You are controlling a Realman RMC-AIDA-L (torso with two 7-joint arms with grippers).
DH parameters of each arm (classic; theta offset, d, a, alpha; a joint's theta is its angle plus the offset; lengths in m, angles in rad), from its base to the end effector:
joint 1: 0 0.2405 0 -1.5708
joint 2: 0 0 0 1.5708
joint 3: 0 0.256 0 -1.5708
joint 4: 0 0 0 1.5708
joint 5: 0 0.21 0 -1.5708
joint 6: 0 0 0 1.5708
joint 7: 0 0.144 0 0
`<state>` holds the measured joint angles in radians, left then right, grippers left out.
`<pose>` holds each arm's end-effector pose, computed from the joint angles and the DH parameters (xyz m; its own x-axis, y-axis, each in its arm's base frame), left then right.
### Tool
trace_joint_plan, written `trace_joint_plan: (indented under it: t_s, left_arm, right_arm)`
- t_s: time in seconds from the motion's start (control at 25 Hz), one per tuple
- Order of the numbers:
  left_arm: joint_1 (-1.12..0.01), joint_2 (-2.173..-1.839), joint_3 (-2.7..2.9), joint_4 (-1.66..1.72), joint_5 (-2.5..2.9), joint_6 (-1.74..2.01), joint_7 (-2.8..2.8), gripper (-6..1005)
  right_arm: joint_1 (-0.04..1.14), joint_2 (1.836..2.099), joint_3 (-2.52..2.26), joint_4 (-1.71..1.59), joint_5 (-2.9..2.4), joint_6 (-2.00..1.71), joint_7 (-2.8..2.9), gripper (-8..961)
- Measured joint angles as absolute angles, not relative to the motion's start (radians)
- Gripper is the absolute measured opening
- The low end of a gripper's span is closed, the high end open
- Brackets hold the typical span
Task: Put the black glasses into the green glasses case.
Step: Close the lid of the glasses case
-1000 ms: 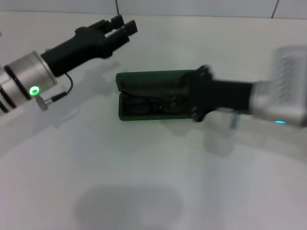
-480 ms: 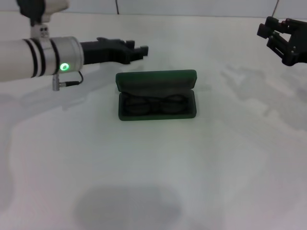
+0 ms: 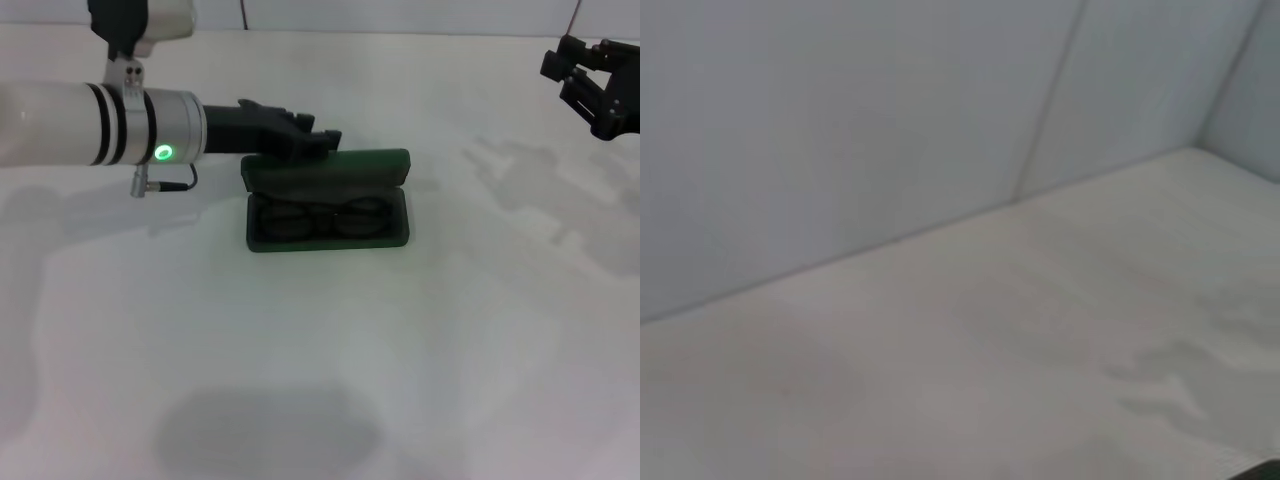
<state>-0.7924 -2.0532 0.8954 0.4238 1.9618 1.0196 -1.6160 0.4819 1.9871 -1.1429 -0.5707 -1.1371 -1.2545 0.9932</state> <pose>-0.2274 0.4147 -0.0449 0.7726 0.4986 0.3931 0.6187 -0.7301 -0.2899 0.2409 0.3752 0.0301 0.7299 0.0437 -0.6822 -0.4095 -0.7711 -0.4876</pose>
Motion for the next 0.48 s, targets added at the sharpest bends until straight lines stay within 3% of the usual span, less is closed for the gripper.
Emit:
trace_joint_plan:
  t_s: [0.2,0.48]
  left_arm:
    - [-0.775,-2.053,0.933,0.444,1.963,1.087,-1.608,486]
    - [-0.676,-2.090,0.959,0.534,1.943,1.123,-1.498,486]
  right_arm:
    - [0.488,1.989,-1.142,-0.570,-1.137,-1.242,0.983,213]
    - [0.493,2.004,-1.141,-0.570,-1.137,-1.189,0.956,214]
